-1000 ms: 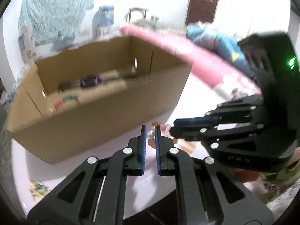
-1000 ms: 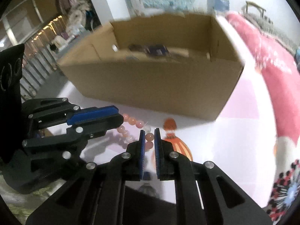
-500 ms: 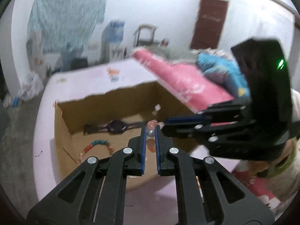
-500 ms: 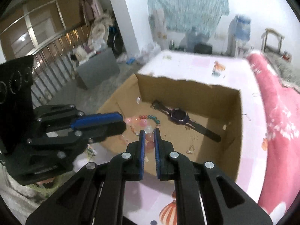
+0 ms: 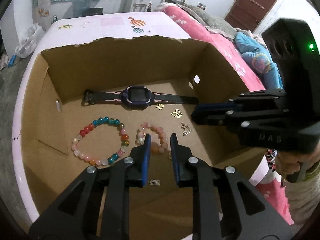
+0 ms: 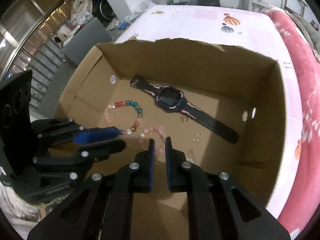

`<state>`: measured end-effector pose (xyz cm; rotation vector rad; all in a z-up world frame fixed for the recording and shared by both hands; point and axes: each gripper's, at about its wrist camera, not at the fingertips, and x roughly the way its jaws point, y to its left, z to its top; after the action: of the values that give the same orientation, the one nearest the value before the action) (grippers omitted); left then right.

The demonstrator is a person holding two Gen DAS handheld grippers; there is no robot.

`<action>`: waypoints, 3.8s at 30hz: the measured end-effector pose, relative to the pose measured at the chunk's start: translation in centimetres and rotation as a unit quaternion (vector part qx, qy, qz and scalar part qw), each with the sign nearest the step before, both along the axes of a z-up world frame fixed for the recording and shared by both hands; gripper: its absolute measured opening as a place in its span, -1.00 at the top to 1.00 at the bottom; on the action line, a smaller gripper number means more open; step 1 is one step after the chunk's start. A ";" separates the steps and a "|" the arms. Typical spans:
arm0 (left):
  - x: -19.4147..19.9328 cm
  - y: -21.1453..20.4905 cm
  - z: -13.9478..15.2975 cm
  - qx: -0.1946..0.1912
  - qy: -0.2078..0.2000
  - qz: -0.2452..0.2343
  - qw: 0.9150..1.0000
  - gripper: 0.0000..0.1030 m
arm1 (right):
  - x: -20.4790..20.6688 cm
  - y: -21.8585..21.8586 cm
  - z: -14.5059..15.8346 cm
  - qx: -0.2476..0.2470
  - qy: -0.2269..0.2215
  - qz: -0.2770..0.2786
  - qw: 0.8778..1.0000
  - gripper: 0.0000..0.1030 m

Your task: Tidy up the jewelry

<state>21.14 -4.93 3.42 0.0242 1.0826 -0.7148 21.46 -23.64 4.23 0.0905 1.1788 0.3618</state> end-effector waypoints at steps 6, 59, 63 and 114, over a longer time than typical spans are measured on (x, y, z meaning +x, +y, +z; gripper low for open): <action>-1.6 3.6 2.8 -0.044 -0.037 0.031 0.998 0.31 | -3.6 -3.4 4.0 0.015 -0.080 -0.048 0.996 0.37; -13.9 7.3 9.5 0.023 -0.120 0.213 0.969 -0.84 | -18.5 -2.7 6.8 0.001 -0.087 -0.225 0.970 -0.87; -13.2 7.2 9.2 0.058 -0.086 0.232 0.967 -0.84 | -18.7 -2.6 6.5 0.007 -0.069 -0.239 0.968 -0.87; -13.7 4.3 6.2 0.118 0.002 0.189 0.975 -0.84 | -18.4 0.2 3.5 -0.074 -0.018 -0.182 0.980 -0.87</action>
<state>7.43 -0.65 9.63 0.0193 1.1313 -0.2415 3.01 -23.44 7.74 0.1662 1.1235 -0.0470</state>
